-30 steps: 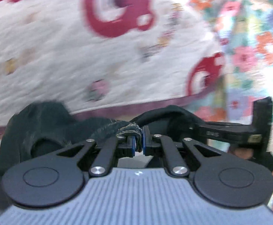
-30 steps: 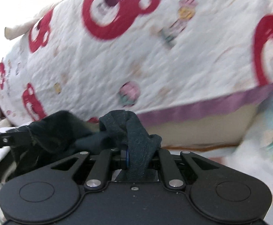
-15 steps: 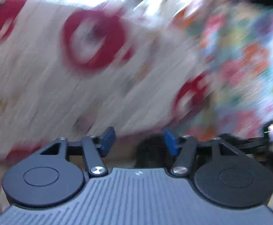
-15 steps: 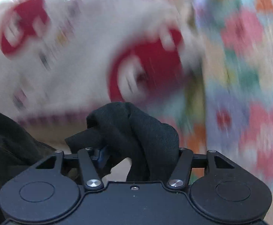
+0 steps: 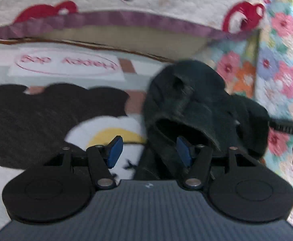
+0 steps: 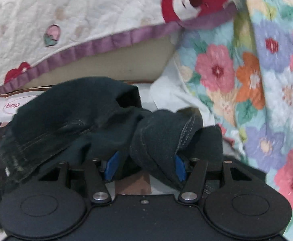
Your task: Fold clothes
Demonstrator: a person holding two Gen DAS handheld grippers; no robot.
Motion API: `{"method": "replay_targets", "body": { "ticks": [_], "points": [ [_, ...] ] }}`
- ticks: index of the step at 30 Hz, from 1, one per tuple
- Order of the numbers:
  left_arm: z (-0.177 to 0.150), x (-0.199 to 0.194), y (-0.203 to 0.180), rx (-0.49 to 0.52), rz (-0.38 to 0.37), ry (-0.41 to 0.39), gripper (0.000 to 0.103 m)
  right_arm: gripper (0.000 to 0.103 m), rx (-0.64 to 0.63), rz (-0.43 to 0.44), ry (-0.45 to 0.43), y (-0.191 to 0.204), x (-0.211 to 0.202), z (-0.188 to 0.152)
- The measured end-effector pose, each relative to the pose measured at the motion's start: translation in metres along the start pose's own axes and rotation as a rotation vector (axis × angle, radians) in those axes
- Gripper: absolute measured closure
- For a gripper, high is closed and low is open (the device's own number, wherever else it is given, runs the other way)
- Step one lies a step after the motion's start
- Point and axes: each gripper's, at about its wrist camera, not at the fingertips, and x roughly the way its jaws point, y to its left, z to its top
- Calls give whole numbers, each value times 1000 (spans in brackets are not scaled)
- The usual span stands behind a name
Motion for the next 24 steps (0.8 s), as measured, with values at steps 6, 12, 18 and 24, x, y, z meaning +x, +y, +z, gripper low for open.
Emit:
{"method": "replay_targets", "body": {
  "ticks": [6, 12, 18, 24],
  "points": [
    [-12, 8, -33, 158, -107, 112, 39, 37, -110, 115, -61, 25, -62, 4],
    [-28, 21, -62, 316, -69, 189, 36, 37, -357, 319, 47, 90, -51, -17],
    [-31, 42, -49, 321, 37, 196, 93, 37, -498, 379, 23, 136, -49, -18],
    [-5, -3, -34, 244, 81, 13, 95, 37, -741, 327, -15, 161, -39, -21]
  ]
}}
